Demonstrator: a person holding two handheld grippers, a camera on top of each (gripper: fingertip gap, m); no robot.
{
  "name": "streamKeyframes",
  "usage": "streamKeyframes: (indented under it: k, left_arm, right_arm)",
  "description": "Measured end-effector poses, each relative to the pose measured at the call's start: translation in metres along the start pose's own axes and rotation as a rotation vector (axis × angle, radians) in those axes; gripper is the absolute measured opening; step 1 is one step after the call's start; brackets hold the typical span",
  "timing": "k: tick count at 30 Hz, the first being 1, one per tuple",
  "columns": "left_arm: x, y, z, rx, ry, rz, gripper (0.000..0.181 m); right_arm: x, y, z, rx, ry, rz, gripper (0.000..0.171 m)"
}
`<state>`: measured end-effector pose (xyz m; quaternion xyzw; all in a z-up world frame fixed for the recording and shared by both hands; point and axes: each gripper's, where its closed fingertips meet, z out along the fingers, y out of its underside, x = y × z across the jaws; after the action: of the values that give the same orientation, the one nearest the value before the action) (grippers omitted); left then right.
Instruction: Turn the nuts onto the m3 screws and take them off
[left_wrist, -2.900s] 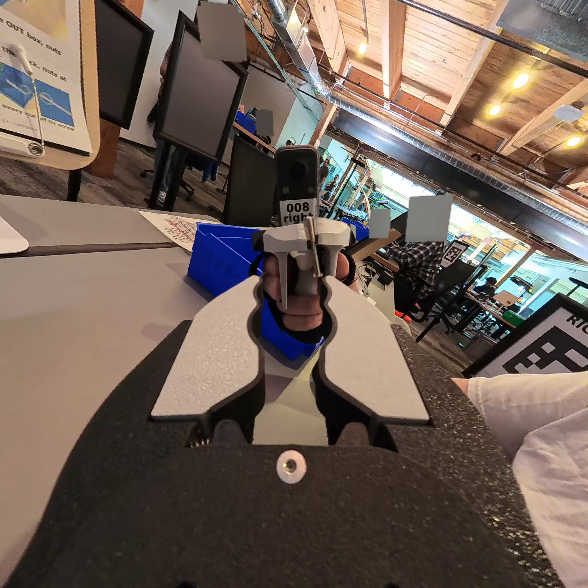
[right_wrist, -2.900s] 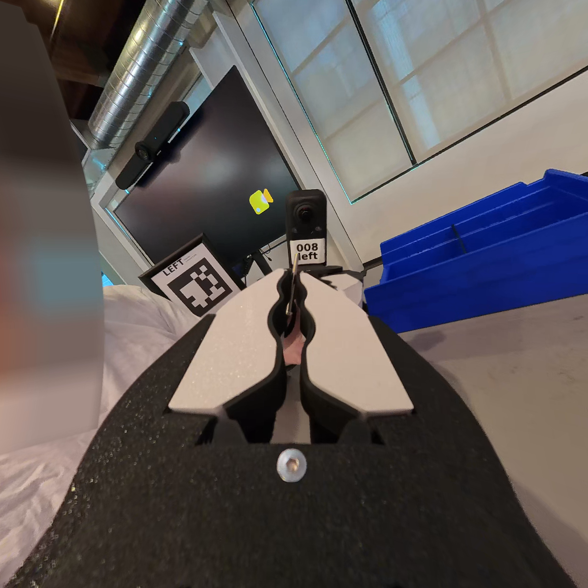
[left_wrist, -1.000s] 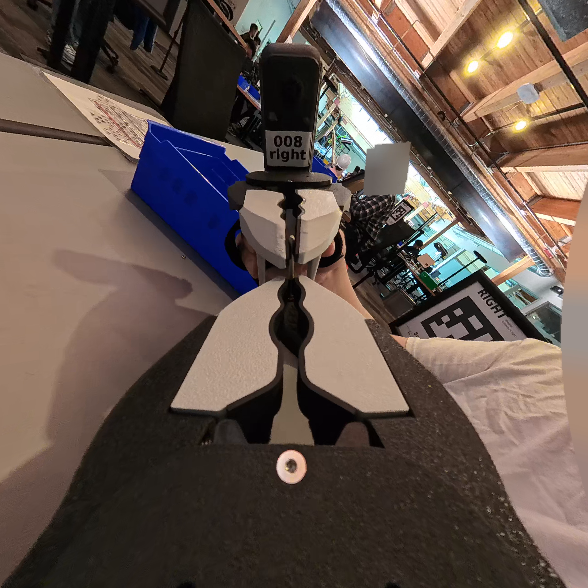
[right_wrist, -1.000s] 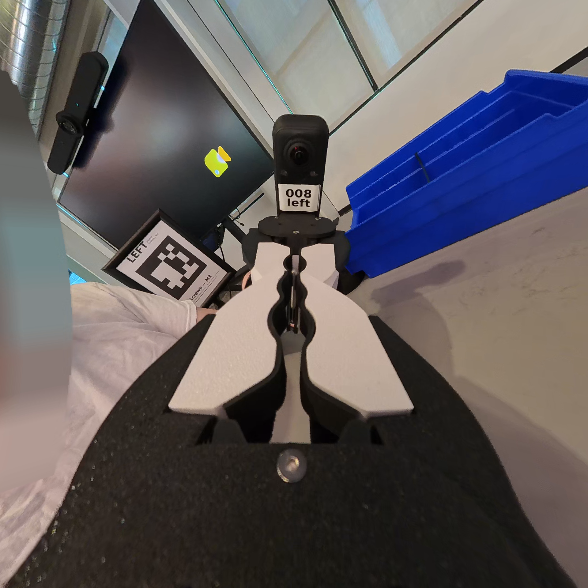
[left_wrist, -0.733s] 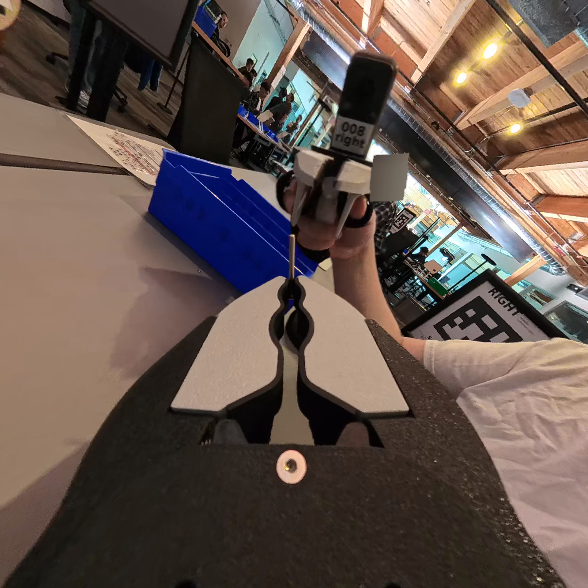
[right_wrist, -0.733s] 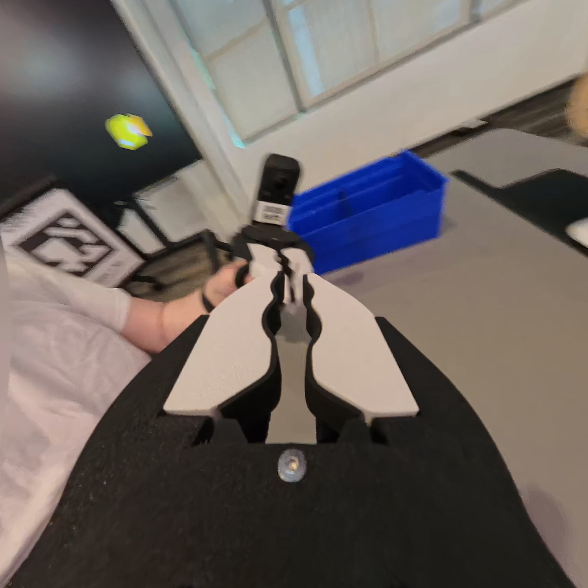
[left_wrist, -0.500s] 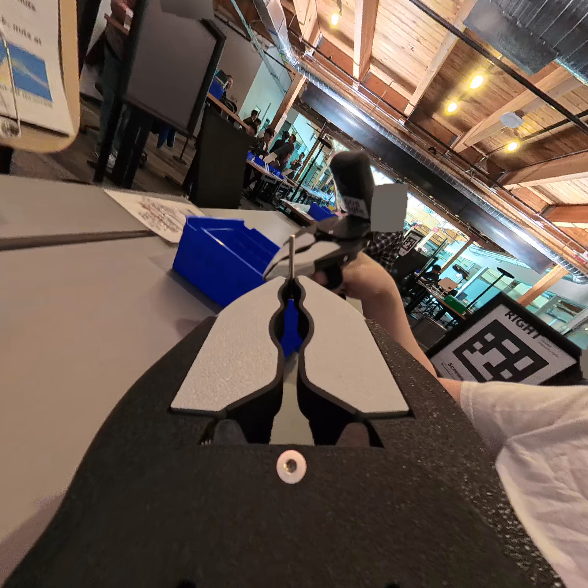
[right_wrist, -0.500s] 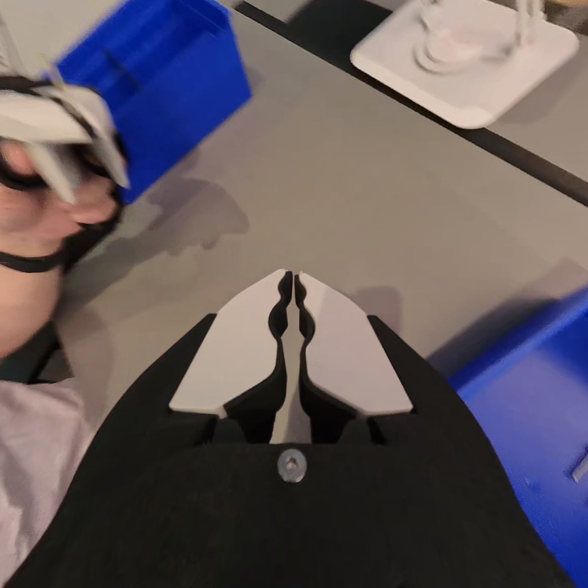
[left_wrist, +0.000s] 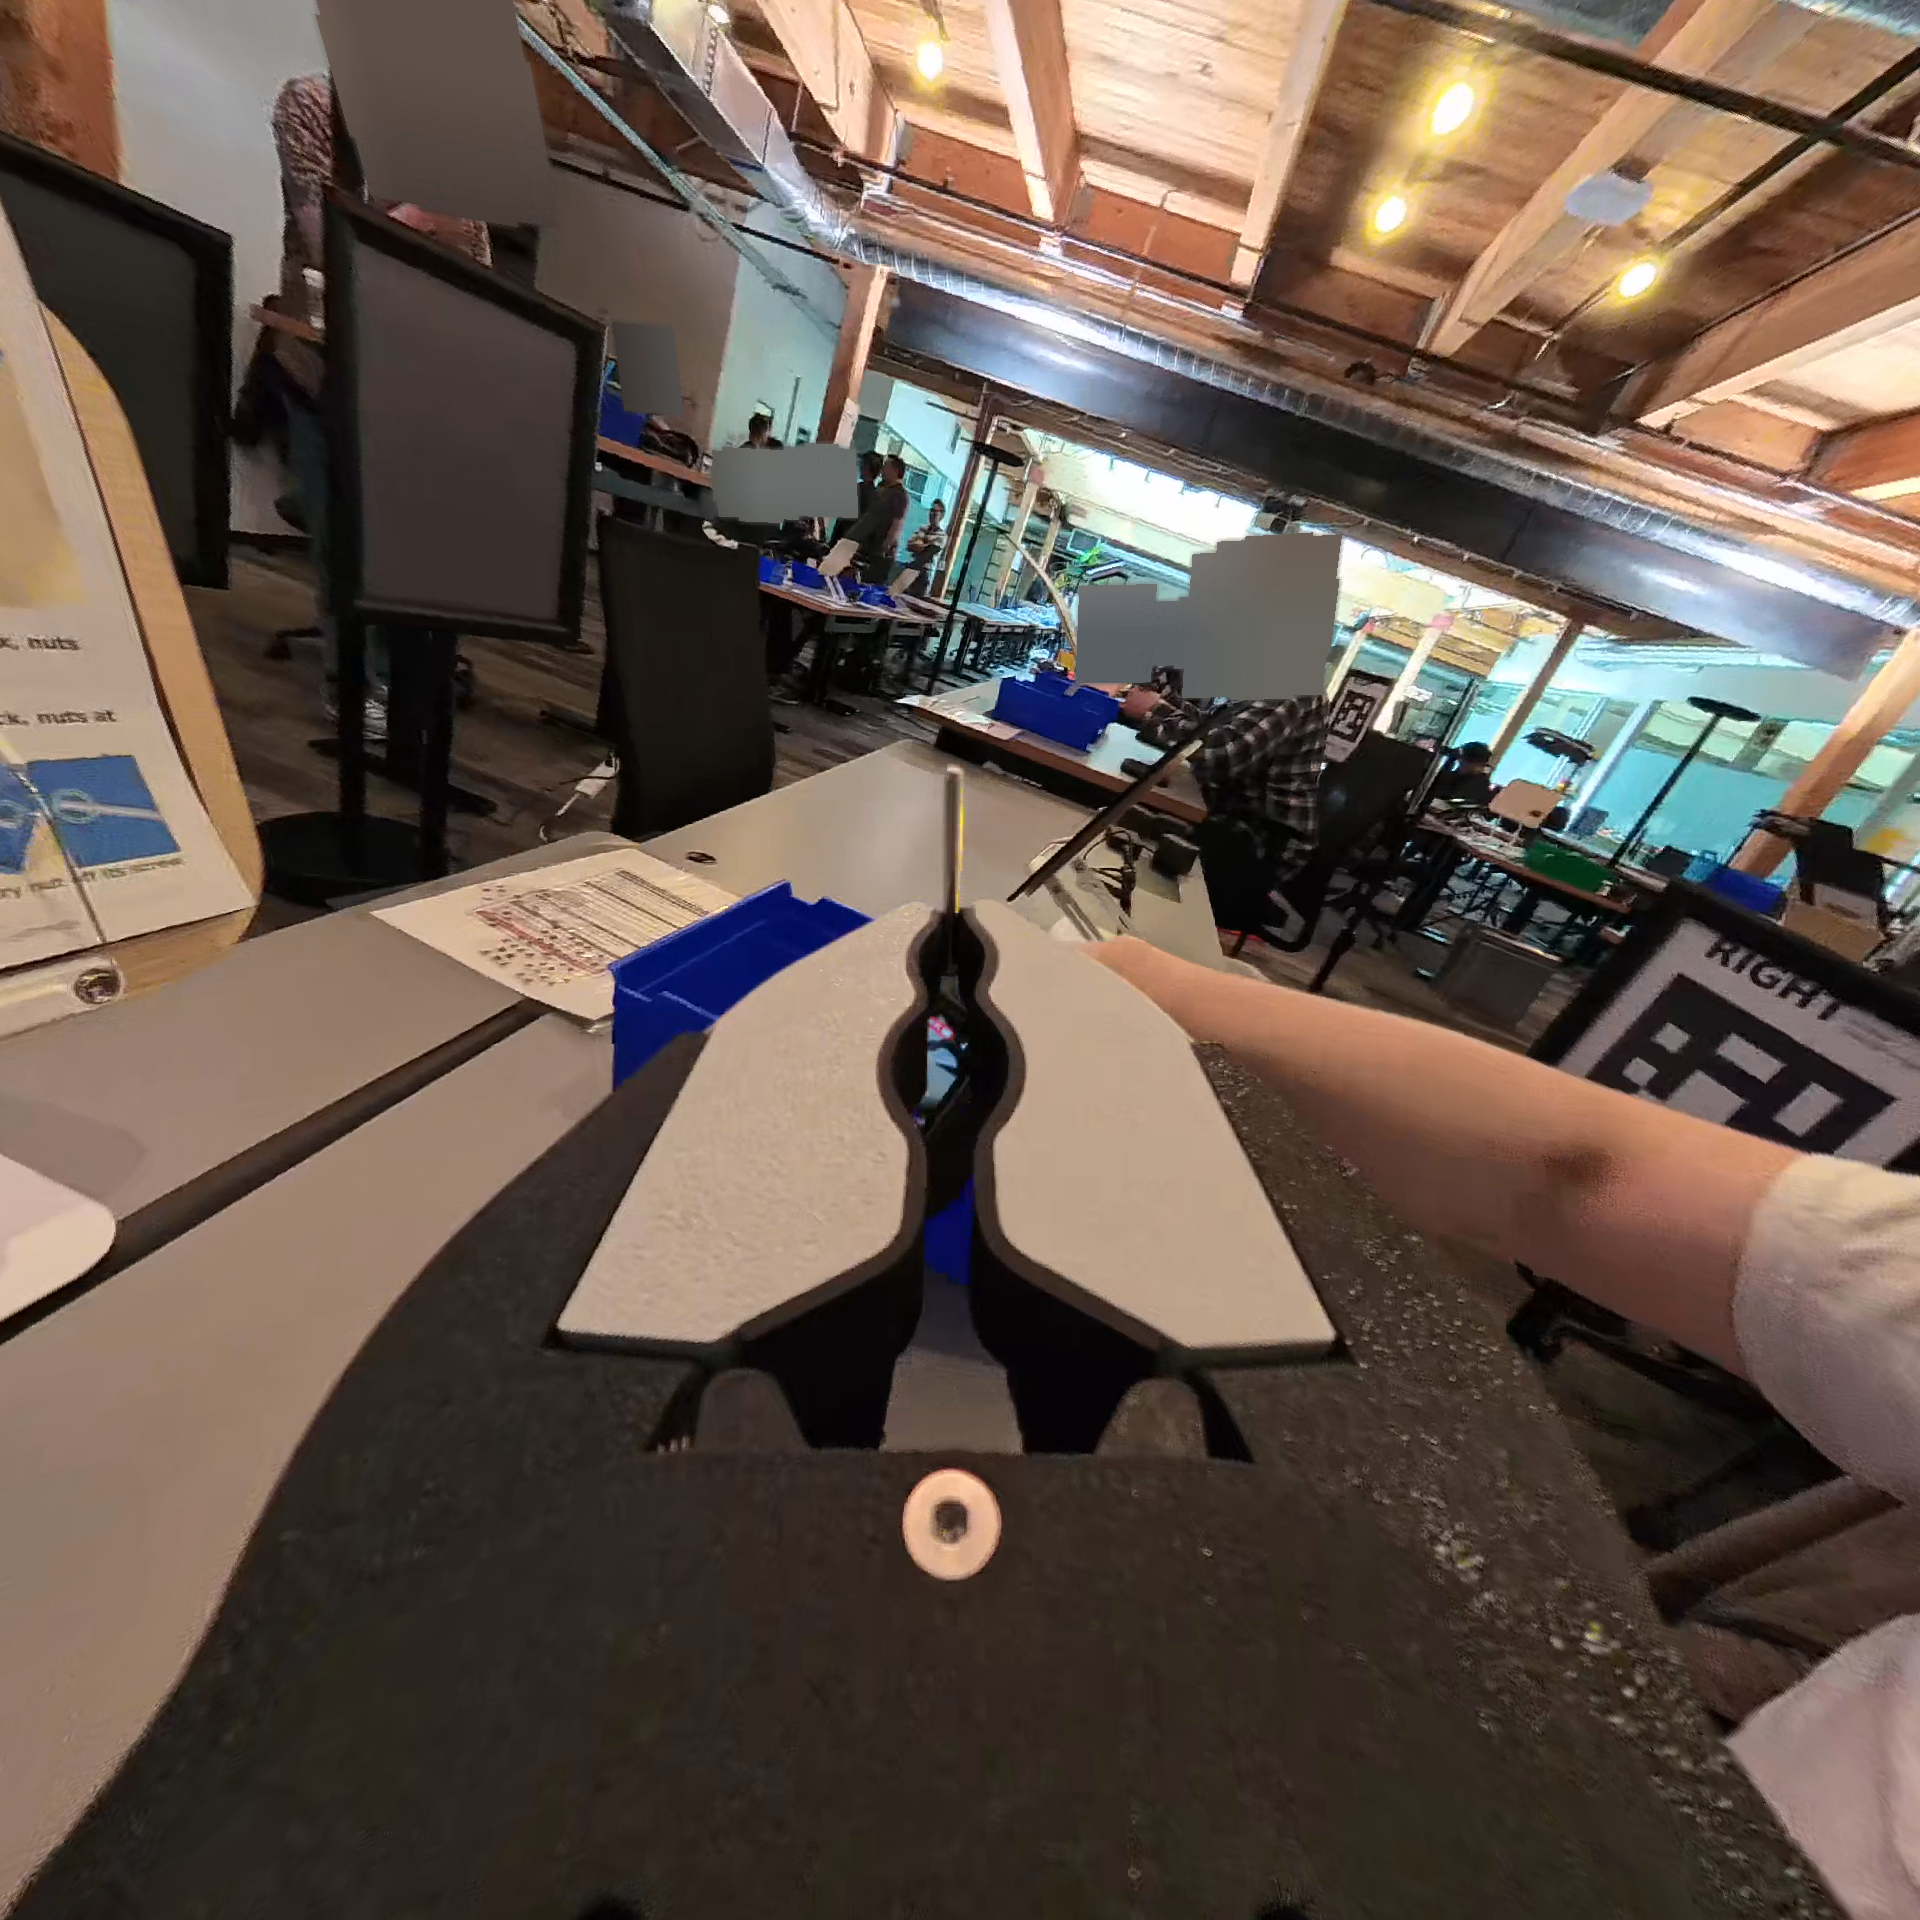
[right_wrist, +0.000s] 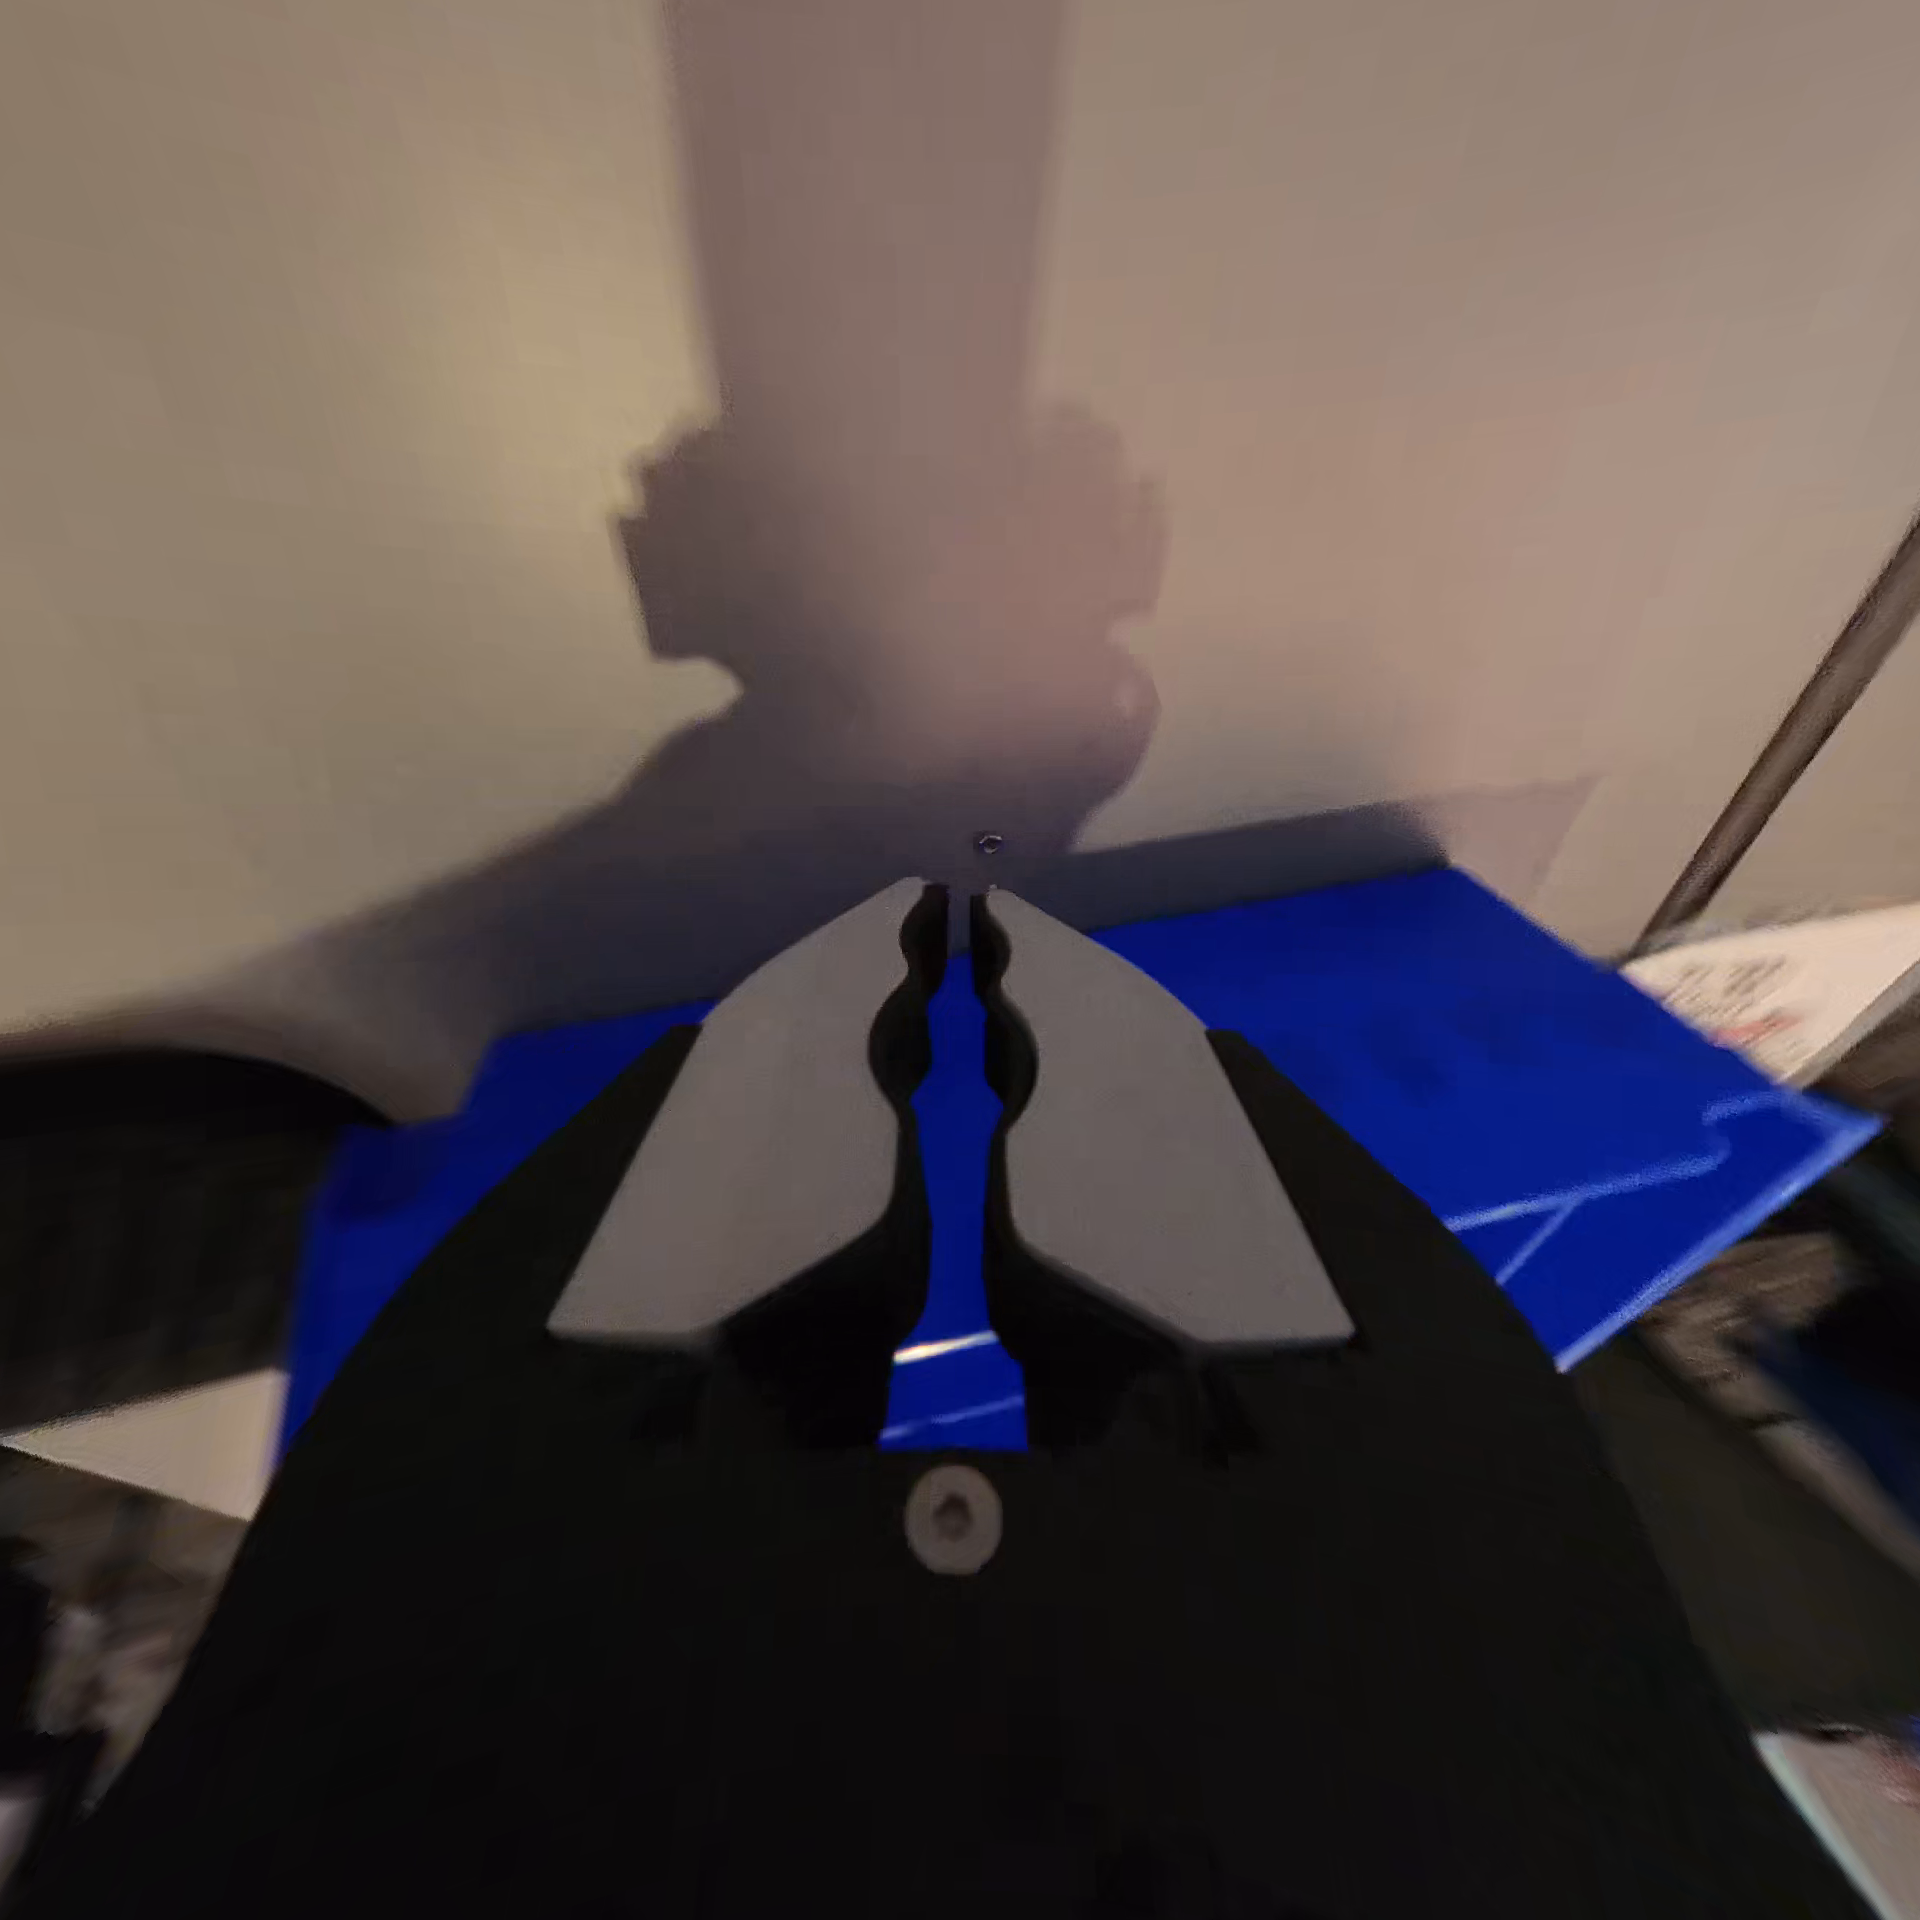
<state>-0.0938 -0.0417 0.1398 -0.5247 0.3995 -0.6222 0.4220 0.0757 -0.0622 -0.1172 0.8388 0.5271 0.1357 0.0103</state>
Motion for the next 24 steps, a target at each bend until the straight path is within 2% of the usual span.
streamKeyframes:
  k: [4, 9, 13, 24]
  left_arm:
    - [-0.007, -0.012, -0.02, 0.027, -0.051, 0.034, 0.002]
    - [-0.007, -0.022, -0.041, 0.043, -0.059, 0.051, 0.002]
    - [-0.006, -0.025, -0.04, 0.055, -0.045, 0.04, 0.002]
    - [-0.005, -0.012, -0.021, 0.005, -0.013, 0.027, 0.002]
  right_arm:
    - [-0.006, -0.006, 0.015, 0.036, -0.093, -0.175, 0.007]
    - [-0.006, 0.005, 0.03, -0.109, -0.131, -0.328, 0.015]
    - [0.001, 0.011, 0.039, -0.223, -0.113, -0.41, 0.022]
    - [0.01, 0.013, 0.048, -0.251, -0.12, -0.462, 0.014]
